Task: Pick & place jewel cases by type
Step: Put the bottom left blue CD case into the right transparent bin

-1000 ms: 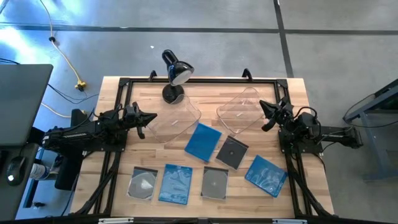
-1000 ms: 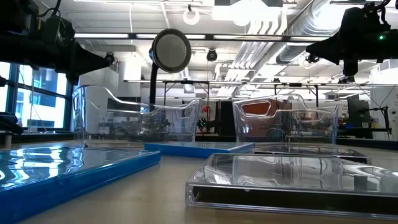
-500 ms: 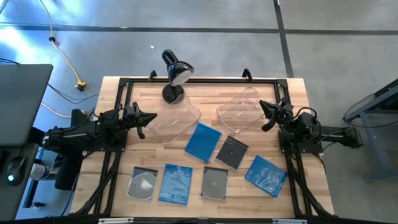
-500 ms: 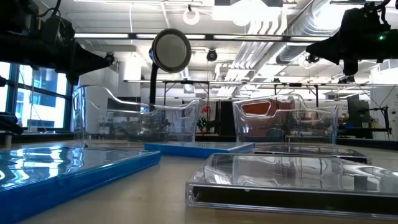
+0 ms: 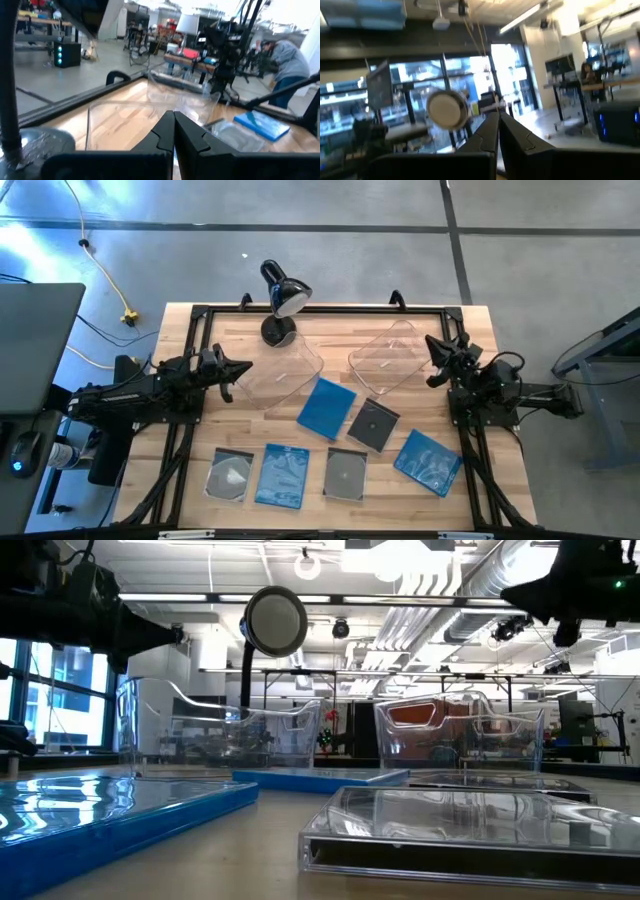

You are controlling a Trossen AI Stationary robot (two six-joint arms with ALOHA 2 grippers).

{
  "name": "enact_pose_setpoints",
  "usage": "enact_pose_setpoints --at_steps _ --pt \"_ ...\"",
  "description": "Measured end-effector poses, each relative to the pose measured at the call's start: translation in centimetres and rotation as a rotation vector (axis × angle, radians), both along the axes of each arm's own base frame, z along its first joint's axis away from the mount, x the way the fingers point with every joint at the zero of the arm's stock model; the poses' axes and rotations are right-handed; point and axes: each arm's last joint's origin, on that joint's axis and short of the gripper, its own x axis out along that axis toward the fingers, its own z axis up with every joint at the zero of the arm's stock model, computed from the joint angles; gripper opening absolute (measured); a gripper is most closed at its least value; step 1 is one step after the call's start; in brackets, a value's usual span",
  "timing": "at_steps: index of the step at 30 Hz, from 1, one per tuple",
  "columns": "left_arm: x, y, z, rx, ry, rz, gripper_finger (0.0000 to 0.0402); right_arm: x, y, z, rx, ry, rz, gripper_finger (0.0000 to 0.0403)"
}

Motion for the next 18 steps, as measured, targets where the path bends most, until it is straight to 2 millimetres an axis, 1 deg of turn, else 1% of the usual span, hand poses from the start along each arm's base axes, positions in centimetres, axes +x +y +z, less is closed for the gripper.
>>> enact_pose_setpoints --at_steps 4,10,14,18 --pt "0.0 0.0 0.3 0.006 -0.033 -0.002 0.0 -0.3 0.0 0.5 -0.009 -0.058 -0.01 0.0" --pt "-0.1 0.0 0.7 0.013 -0.063 -0.008 0.0 -0.3 0.0 0.5 -0.013 -0.054 -0.022 0.0" --pt "-0.3 -0.2 1.9 0.067 -0.083 -0.049 0.0013 -0.4 0.0 0.6 -0.001 -0.077 -0.004 0.0" --pt "-0.7 -0.3 3.4 0.09 -0.12 -0.064 0.0041 -0.3 0.0 0.6 -0.01 -0.071 -0.001 0.0"
